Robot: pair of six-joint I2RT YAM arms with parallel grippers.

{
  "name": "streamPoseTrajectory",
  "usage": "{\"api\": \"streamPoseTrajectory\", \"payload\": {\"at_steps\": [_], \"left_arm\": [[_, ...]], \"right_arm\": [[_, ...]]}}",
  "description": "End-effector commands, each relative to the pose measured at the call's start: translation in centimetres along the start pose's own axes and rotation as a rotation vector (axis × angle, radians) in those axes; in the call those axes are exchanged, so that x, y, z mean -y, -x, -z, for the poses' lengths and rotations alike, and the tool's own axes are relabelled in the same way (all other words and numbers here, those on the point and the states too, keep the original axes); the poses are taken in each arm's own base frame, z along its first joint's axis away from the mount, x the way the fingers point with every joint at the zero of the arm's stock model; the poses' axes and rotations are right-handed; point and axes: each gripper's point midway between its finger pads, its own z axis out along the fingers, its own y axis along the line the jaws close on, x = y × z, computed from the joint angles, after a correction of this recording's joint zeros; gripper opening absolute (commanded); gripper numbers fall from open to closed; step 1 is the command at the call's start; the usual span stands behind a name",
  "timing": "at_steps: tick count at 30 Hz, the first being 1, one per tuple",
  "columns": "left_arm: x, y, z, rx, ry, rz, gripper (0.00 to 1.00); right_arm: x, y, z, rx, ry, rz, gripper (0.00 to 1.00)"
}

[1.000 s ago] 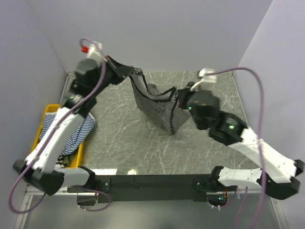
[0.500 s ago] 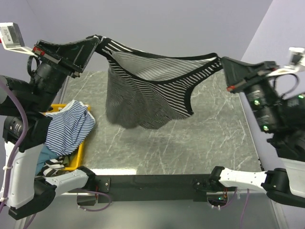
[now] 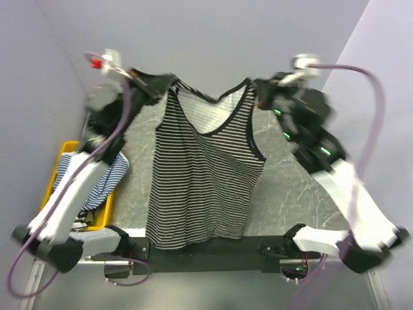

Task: Fold and stack the tank tops
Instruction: Flatten the tank top out

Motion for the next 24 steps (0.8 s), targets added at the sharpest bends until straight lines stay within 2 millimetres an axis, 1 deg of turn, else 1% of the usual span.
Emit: {"api": "streamPoseTrajectory", "payload": {"at_steps": [1, 2, 3, 4, 5, 6, 7, 8, 9, 10, 11, 12, 13, 14, 15, 16, 17, 18, 19, 20, 21, 22, 23, 24], "left_arm": [[-11.2, -5.6, -4.6, -0.042, 0.195, 0.048, 0.01], [-12.8, -6.2, -5.6, -0.03, 0.206, 0.053, 0.01], [-15.0, -7.2, -6.4, -0.041, 0.239, 0.064, 0.01], [-19.8, -9.4, -7.9, -0.079, 0.319, 0.076, 0.01], [-21.7, -10.4, -8.9, -0.098, 0.343, 0.085, 0.0], [-23.2, -10.8, -10.1, -0.102, 0.345, 0.082, 0.0], [-26.4, -12.1, -12.4, -0.133, 0.377, 0.082, 0.01], [-27.8, -12.5, -13.7, -0.15, 0.389, 0.084, 0.0], [-29.2, -13.1, -14.7, -0.176, 0.405, 0.083, 0.0], [-30.9, -12.9, -17.2, -0.184, 0.391, 0.09, 0.01], [-31.6, -12.7, -18.2, -0.186, 0.389, 0.102, 0.01], [-32.8, -12.6, -18.8, -0.2, 0.407, 0.116, 0.03], [-33.4, -11.0, -20.8, -0.176, 0.383, 0.115, 0.06], [-33.6, -10.5, -21.4, -0.19, 0.375, 0.117, 0.09], [-31.9, -7.5, -22.8, -0.142, 0.321, 0.086, 0.25], [-34.1, -8.9, -22.6, -0.19, 0.372, 0.098, 0.44], [-33.7, -8.9, -22.7, -0.22, 0.347, 0.102, 0.69], [-33.4, -8.3, -22.6, -0.225, 0.346, 0.102, 0.99], [-33.1, -8.4, -22.1, -0.234, 0.348, 0.099, 0.99], [-32.4, -8.0, -21.8, -0.223, 0.331, 0.079, 0.99], [-31.9, -7.8, -21.1, -0.206, 0.329, 0.069, 0.99], [-31.4, -8.4, -18.9, -0.215, 0.36, 0.074, 0.99], [-30.7, -8.0, -18.1, -0.198, 0.357, 0.062, 0.99], [-30.0, -8.1, -15.9, -0.195, 0.393, 0.059, 0.99]], "right_arm": [[1.3, -9.7, -6.4, -0.176, 0.068, -0.042, 0.0], [2.1, -11.7, -7.8, -0.21, 0.056, -0.036, 0.0], [4.1, -15.5, -10.4, -0.28, 0.016, -0.029, 0.0], [4.9, -16.9, -12.0, -0.297, 0.005, -0.033, 0.0], [5.2, -16.7, -13.7, -0.289, 0.006, -0.043, 0.0], [6.9, -17.4, -15.3, -0.297, -0.023, -0.06, 0.0], [8.4, -21.4, -17.5, -0.369, -0.057, -0.066, 0.0], [8.6, -19.4, -19.4, -0.325, -0.06, -0.078, 0.0], [10.4, -22.1, -21.5, -0.37, -0.101, -0.093, 0.0], [10.5, -19.4, -23.0, -0.33, -0.117, -0.096, 0.0], [11.2, -19.1, -24.0, -0.322, -0.145, -0.1, 0.0], [12.4, -21.5, -25.5, -0.36, -0.174, -0.101, 0.02], [12.5, -17.8, -26.3, -0.304, -0.188, -0.109, 0.05], [12.8, -17.5, -26.9, -0.302, -0.195, -0.117, 0.07], [13.6, -18.9, -27.6, -0.324, -0.215, -0.132, 0.21], [13.8, -17.7, -27.5, -0.31, -0.224, -0.14, 0.38], [13.9, -17.9, -27.4, -0.315, -0.231, -0.147, 0.54], [14.1, -18.6, -26.7, -0.332, -0.241, -0.155, 0.78], [14.1, -19.0, -26.1, -0.34, -0.242, -0.16, 0.82], [14.2, -19.2, -25.5, -0.34, -0.248, -0.164, 0.84], [13.5, -16.7, -24.3, -0.3, -0.238, -0.179, 0.86], [14.2, -18.8, -23.2, -0.338, -0.262, -0.177, 0.86], [14.3, -18.9, -22.3, -0.346, -0.276, -0.176, 0.87], [13.7, -17.0, -20.8, -0.328, -0.281, -0.172, 0.88]]}}
